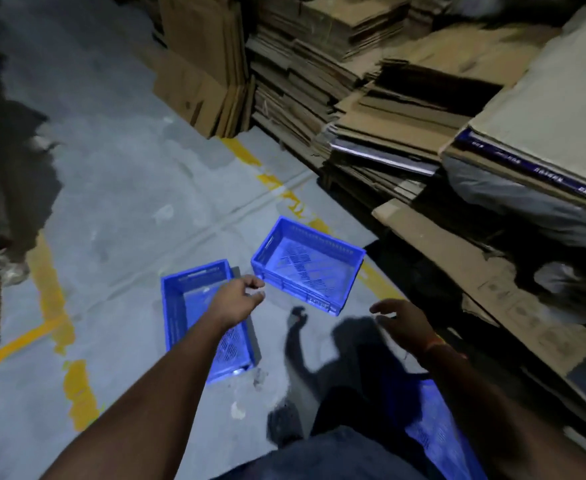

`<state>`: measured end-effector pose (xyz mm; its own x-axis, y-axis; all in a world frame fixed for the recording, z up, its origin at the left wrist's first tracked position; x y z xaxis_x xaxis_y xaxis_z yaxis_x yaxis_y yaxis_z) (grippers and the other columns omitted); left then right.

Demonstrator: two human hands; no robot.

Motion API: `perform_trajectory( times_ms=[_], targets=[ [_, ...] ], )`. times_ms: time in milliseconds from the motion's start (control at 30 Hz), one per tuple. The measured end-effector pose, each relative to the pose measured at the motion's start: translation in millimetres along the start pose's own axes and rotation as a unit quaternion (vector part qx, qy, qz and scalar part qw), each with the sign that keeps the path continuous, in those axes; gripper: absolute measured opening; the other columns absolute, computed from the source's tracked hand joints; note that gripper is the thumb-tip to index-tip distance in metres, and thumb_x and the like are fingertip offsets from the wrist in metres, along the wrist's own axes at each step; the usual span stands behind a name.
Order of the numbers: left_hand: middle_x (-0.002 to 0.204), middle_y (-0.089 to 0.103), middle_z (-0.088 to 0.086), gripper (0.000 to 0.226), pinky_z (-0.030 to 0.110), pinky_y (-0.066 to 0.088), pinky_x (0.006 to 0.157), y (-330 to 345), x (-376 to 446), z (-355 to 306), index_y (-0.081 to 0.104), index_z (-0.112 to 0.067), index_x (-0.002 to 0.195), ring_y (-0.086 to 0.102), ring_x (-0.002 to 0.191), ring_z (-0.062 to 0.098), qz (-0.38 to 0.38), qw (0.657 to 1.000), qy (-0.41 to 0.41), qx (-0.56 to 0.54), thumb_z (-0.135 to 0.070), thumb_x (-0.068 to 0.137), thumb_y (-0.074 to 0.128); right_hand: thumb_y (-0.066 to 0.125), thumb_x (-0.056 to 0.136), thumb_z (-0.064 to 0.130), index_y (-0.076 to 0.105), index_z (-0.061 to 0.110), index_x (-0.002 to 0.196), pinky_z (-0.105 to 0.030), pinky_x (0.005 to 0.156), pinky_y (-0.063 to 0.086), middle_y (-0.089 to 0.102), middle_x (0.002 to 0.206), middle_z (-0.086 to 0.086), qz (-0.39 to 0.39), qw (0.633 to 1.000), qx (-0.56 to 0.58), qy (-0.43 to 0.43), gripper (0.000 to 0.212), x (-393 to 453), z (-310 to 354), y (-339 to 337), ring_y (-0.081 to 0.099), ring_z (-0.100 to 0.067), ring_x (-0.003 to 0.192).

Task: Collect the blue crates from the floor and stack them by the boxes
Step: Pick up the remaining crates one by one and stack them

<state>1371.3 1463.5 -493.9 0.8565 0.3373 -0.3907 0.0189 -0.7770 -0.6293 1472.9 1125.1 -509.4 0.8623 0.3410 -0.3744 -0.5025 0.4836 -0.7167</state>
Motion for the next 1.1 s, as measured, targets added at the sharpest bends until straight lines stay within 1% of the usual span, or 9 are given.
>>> perform_trajectory(
  times_ms=[133,300,400,500,600,700,867,1000,1100],
  targets=[
    [0.100,0.073,-0.003,0.018,0.030,0.052,0.084,-19,81,-43,0.071,-0.024,0.105,0.068,0.084,0.017,0.007,0.999,0.040,-0.008,-0.024,0.087,0.070,0.066,0.084,0.010,0.076,0.015,0.102,-0.032,0.094,0.049,0.073,0.110,-0.005,-0.026,0.999,0.018,0.030,0.021,53,14,-19,0.067,-0.022,0.102],
    [0.090,0.075,-0.001,0.016,0.019,0.046,0.063,-29,183,-69,0.070,-0.026,0.103,0.060,0.055,-0.002,-0.001,0.999,0.051,-0.011,-0.024,0.087,0.070,0.068,0.077,0.009,0.077,0.019,0.093,-0.023,0.071,0.045,0.065,0.085,0.004,-0.046,0.997,0.028,0.061,0.020,131,22,-36,0.069,-0.018,0.080],
    [0.094,0.075,-0.002,0.018,0.009,0.044,0.066,-23,231,-73,0.071,-0.026,0.105,0.068,0.072,0.008,0.019,0.999,0.044,0.005,-0.023,0.087,0.070,0.068,0.075,0.010,0.077,0.020,0.089,-0.020,0.067,0.040,0.064,0.080,0.004,-0.051,0.996,0.022,0.074,0.020,181,20,-49,0.066,-0.015,0.072],
    [0.108,0.073,-0.004,0.021,0.024,0.049,0.085,-14,271,-72,0.071,-0.024,0.108,0.068,0.091,0.014,0.042,0.999,0.029,0.014,-0.023,0.087,0.071,0.065,0.077,0.011,0.076,0.016,0.096,-0.022,0.070,0.044,0.073,0.089,-0.005,-0.022,0.995,0.015,0.097,0.022,226,15,-49,0.071,-0.022,0.083],
    [0.113,0.072,-0.005,0.025,0.023,0.044,0.088,-11,310,-74,0.072,-0.023,0.111,0.066,0.101,0.018,0.031,0.999,0.019,0.036,-0.024,0.086,0.072,0.062,0.079,0.013,0.075,0.016,0.105,-0.030,0.083,0.051,0.074,0.103,-0.009,0.014,0.994,-0.005,0.106,0.029,263,12,-48,0.069,-0.025,0.096],
    [0.117,0.070,-0.002,0.027,0.026,0.044,0.094,-3,335,-75,0.071,-0.021,0.113,0.064,0.111,0.019,0.029,0.999,0.008,0.045,-0.023,0.086,0.071,0.062,0.079,0.011,0.074,0.016,0.107,-0.028,0.087,0.049,0.073,0.109,-0.010,0.019,0.991,0.002,0.135,0.031,285,10,-41,0.067,-0.027,0.101],
    [0.121,0.069,0.001,0.024,0.026,0.043,0.091,22,385,-55,0.071,-0.023,0.110,0.065,0.109,0.022,0.044,0.997,-0.008,0.065,-0.024,0.086,0.071,0.060,0.081,0.007,0.072,0.014,0.109,-0.026,0.085,0.044,0.070,0.109,-0.012,0.028,0.981,0.051,0.183,0.031,320,-8,-6,0.062,-0.029,0.105],
    [0.119,0.069,0.005,0.028,0.030,0.045,0.096,57,437,-8,0.072,-0.017,0.112,0.064,0.112,0.025,0.040,0.996,-0.014,0.075,-0.017,0.083,0.073,0.059,0.081,0.004,0.072,0.016,0.105,-0.025,0.074,0.044,0.070,0.096,-0.013,0.016,0.968,0.086,0.236,0.030,351,-41,43,0.067,-0.028,0.090],
    [0.116,0.069,0.012,0.032,0.036,0.046,0.098,92,477,32,0.072,-0.012,0.111,0.064,0.110,0.031,0.052,0.993,0.027,0.100,-0.009,0.079,0.076,0.059,0.083,0.004,0.073,0.017,0.103,-0.025,0.070,0.046,0.072,0.093,-0.009,0.003,0.958,0.114,0.263,0.027,378,-73,89,0.068,-0.023,0.083]
  ],
)
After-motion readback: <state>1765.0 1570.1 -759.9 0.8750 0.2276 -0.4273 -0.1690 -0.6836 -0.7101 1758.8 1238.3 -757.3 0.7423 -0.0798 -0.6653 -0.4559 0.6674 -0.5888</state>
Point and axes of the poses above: each hand's wrist, its own x-axis towards the middle knuckle, its own y-axis out of the palm, z = x × y, the point moved 7 cm from there along x, towards the middle knuckle
